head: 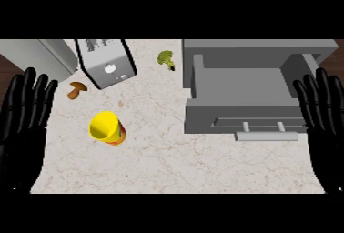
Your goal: Pick up the cup, place it into the drawer and close the drawer
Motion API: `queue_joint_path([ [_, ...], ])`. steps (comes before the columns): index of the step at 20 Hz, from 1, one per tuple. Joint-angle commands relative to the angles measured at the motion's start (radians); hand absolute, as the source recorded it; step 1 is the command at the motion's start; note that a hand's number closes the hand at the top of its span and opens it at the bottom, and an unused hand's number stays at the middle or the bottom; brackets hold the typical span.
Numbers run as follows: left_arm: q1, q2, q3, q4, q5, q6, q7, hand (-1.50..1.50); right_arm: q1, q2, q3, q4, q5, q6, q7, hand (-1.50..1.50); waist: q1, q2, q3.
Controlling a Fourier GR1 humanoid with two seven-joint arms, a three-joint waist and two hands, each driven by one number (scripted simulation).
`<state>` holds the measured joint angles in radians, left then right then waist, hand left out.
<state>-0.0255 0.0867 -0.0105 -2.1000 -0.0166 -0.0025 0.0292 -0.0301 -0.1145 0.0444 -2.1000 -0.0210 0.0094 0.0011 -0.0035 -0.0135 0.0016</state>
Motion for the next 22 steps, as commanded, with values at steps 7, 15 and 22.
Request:
queue_joint_path([
  [7, 0.007, -0.037, 0.047, 0.127, 0.262, -0.089, 0.076, -1.50, 0.006, -0.042, 0.010, 0.043, -0.029, 0.074, 0.080, -1.50, 0.001, 0.023, -0.003],
  [15, -0.036, 0.016, 0.162, 0.343, 0.301, -0.151, -0.020, -1.50, -0.068, -0.025, -0.008, 0.122, -0.031, 0.083, 0.091, -1.50, 0.004, 0.014, -0.002],
  [22, -0.052, 0.026, 0.177, 0.555, 0.254, -0.193, -0.140, -1.50, -0.113, -0.053, -0.086, 0.234, -0.073, 0.147, 0.008, -1.50, 0.002, 0.015, -0.002],
])
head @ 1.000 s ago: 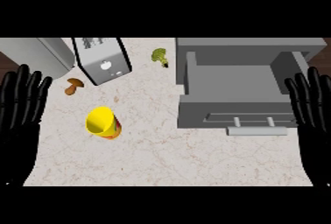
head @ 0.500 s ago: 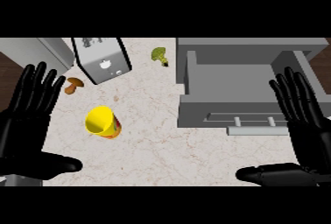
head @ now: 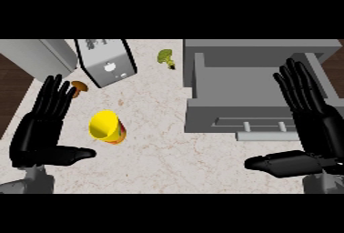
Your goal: Pick up the cup, place it into the drawer and close the drawer
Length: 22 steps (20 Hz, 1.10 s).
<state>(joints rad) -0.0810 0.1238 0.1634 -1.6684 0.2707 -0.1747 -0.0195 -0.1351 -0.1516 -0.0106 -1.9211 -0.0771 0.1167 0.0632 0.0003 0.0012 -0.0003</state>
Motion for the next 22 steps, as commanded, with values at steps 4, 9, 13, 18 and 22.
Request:
queue_joint_path([
  [4, -0.032, -0.014, 0.007, 0.292, -0.096, -0.027, -0.206, -1.50, -0.122, -0.011, -0.057, 0.126, -0.012, 0.012, -0.027, -1.50, -0.002, 0.002, 0.000],
  [9, -0.028, 0.045, 0.061, 0.355, -0.088, -0.028, -0.203, -1.50, -0.092, -0.014, -0.052, 0.037, 0.005, 0.007, 0.032, -1.50, -0.001, -0.001, 0.000],
  [13, -0.095, 0.055, 0.075, 0.608, -0.135, -0.043, -0.351, -1.50, -0.109, -0.061, -0.109, 0.083, -0.054, 0.072, 0.003, -1.50, -0.005, 0.000, 0.000],
  [18, -0.170, 0.072, 0.095, 0.850, -0.164, -0.061, -0.509, -1.50, -0.150, -0.049, -0.111, 0.016, -0.075, 0.041, 0.102, -1.50, -0.008, 0.001, -0.001],
  [22, -0.183, 0.133, 0.118, 0.985, -0.176, -0.108, -0.625, -1.50, -0.102, -0.044, -0.096, -0.017, -0.033, 0.038, 0.077, -1.50, -0.006, 0.000, 0.000],
])
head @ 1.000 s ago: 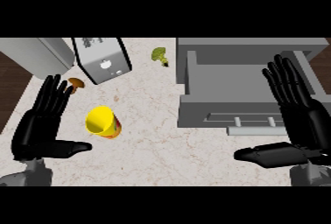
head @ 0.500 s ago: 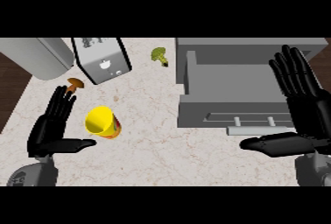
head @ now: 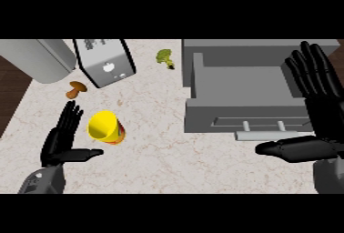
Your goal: Pick up the cup, place it into the drawer and close the drawer
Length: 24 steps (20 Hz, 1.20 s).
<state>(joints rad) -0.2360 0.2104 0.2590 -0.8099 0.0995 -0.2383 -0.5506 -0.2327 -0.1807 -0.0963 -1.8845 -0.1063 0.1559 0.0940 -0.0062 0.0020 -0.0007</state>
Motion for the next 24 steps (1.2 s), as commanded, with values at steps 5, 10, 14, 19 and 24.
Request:
queue_joint_path([
  [5, -0.193, 0.068, 0.047, 0.465, -0.059, -0.018, -0.258, -1.50, -0.026, 0.023, 0.031, -0.060, 0.018, -0.030, 0.069, -1.50, -0.010, 0.003, -0.001],
  [10, -0.225, 0.038, 0.044, 0.595, -0.090, 0.008, -0.405, -1.50, -0.020, -0.042, -0.052, 0.021, -0.050, 0.056, 0.005, -1.50, -0.017, 0.006, -0.002],
  [14, -0.231, 0.055, 0.049, 0.620, -0.087, -0.021, -0.447, -1.50, -0.049, -0.042, -0.059, 0.047, -0.050, 0.051, 0.015, -1.50, -0.011, 0.005, -0.002],
  [19, -0.262, 0.009, 0.053, 0.647, -0.098, 0.035, -0.487, -1.50, -0.036, -0.010, -0.013, -0.004, -0.030, 0.031, 0.033, -1.50, -0.029, 0.010, -0.004],
  [24, -0.274, 0.016, 0.046, 0.659, -0.107, 0.014, -0.481, -1.50, -0.059, -0.022, -0.031, 0.047, -0.018, 0.034, 0.008, -1.50, -0.018, 0.008, -0.003],
])
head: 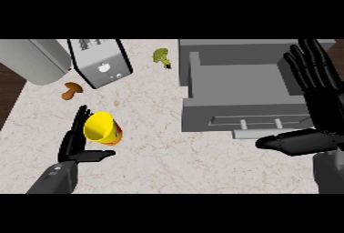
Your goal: Pick up the cup, place it into the drawer and close the drawer
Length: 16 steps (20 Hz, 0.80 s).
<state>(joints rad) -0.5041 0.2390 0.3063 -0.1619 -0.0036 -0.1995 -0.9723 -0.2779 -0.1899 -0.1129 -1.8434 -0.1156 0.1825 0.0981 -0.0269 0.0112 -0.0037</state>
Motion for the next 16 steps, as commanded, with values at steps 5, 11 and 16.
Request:
queue_joint_path([
  [5, -0.048, -0.011, 0.013, 0.018, 0.008, -0.074, -0.043, -1.50, -0.034, -0.031, -0.022, 0.019, -0.018, 0.024, 0.008, -1.50, -0.009, 0.005, -0.001],
  [11, -0.062, -0.041, -0.002, -0.004, 0.011, -0.235, -0.044, 1.50, -0.031, -0.014, -0.005, -0.007, 0.003, -0.001, 0.028, -1.50, -0.010, 0.004, -0.002],
  [16, -0.056, -0.049, 0.020, -0.079, -0.002, 0.117, -0.178, 1.50, -0.031, -0.035, -0.032, -0.012, -0.037, 0.021, 0.045, -1.50, -0.012, 0.004, -0.001],
])
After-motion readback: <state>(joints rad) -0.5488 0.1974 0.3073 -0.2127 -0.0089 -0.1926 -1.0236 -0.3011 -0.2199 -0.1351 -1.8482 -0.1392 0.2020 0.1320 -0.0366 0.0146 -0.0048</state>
